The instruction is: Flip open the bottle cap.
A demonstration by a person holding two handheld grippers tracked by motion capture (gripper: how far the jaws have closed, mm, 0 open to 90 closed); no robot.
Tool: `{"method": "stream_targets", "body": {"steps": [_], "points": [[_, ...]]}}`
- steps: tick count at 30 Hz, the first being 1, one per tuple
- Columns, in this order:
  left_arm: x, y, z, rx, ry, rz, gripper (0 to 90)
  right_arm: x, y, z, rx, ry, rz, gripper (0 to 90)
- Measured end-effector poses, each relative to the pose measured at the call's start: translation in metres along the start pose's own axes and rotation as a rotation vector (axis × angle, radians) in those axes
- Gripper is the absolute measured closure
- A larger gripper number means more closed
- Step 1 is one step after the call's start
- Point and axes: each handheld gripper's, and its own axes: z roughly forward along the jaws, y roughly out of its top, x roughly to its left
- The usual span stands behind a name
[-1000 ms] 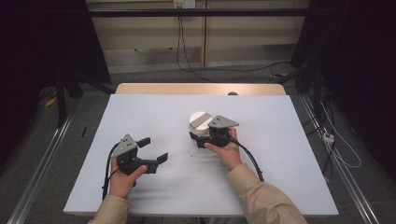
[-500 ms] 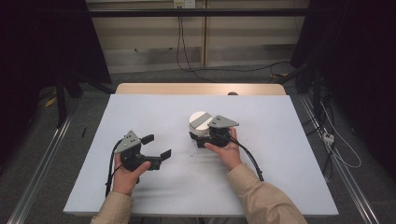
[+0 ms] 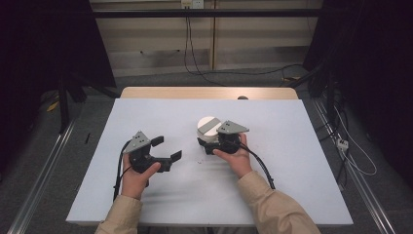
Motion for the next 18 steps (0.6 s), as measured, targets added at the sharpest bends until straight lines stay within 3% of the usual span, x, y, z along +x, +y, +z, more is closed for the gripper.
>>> {"method": "stream_targets", "body": {"steps": [11, 14, 18], "points": [[-0.005, 0.009, 0.012, 0.017, -0.001, 0.03, 10.7, 0.0, 0.0, 0.0, 0.002, 0.0, 0.0, 19.0], [-0.007, 0.012, 0.015, 0.016, 0.007, 0.049, 2.5, 0.0, 0.0, 0.0, 0.002, -0.001, 0.0, 18.9], [-0.009, 0.015, 0.019, 0.029, 0.009, 0.043, 3.4, 0.0, 0.0, 0.0, 0.002, -0.001, 0.0, 19.0]]}}
